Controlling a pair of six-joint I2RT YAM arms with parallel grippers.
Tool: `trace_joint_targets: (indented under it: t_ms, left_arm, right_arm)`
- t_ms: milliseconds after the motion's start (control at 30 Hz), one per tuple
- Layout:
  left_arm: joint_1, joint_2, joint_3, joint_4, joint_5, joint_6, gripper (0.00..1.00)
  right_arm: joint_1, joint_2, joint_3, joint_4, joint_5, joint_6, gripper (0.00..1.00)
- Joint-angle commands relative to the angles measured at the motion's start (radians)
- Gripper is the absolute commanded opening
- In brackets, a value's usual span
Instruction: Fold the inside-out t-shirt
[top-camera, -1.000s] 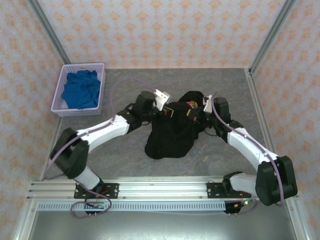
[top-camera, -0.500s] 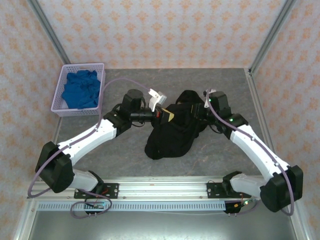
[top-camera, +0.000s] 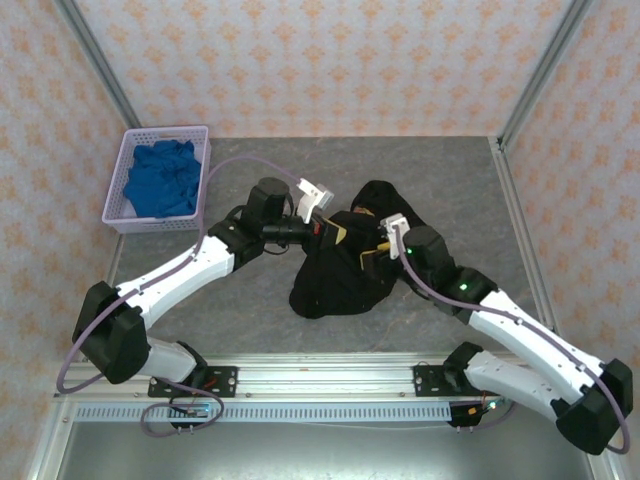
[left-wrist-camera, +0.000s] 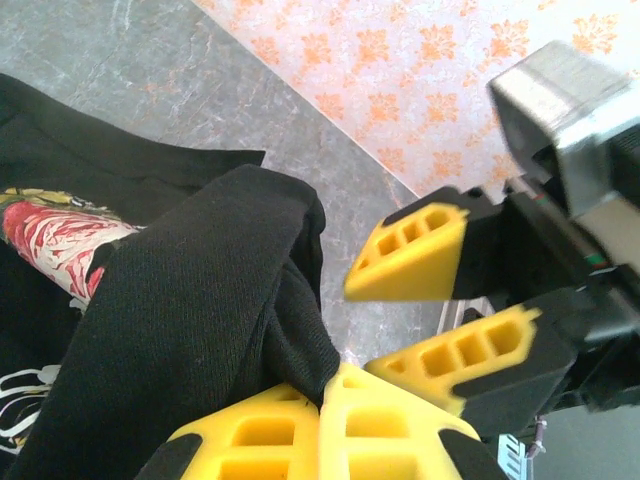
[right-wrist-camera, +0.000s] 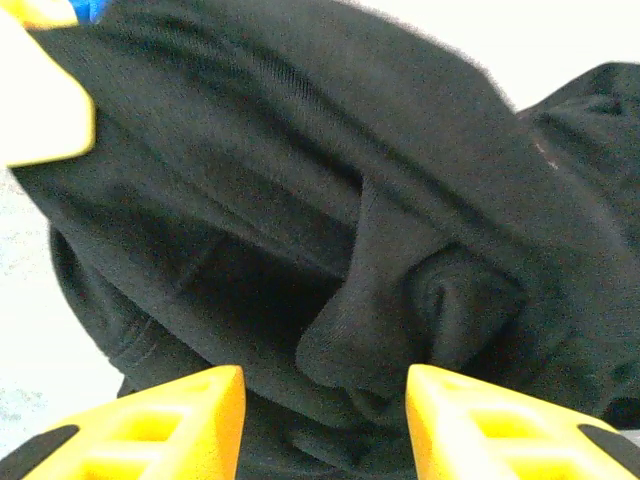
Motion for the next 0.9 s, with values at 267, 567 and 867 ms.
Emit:
trace_joint_targets:
  t_ms: [267,567,867]
  left_arm:
    - [0.009,0.008,0.035,-0.01,-0.025,-0.001,0.0]
    - [0.031,-0.006,0.016,-0.041,-0.231,-0.005,0.0]
    - [0.04,-0.004,-0.015,-0.05,-0.453,-0.035,0.29]
  right_arm:
    - [0.008,0.2,0.033,0.186,0.125,0.123,0.42]
    - [-0.068,0.092,0.086,0.077,-0.009,0.153,0.0]
    - [-0.289,0.101,0.088,0.353,-0.541,0.501,0.0]
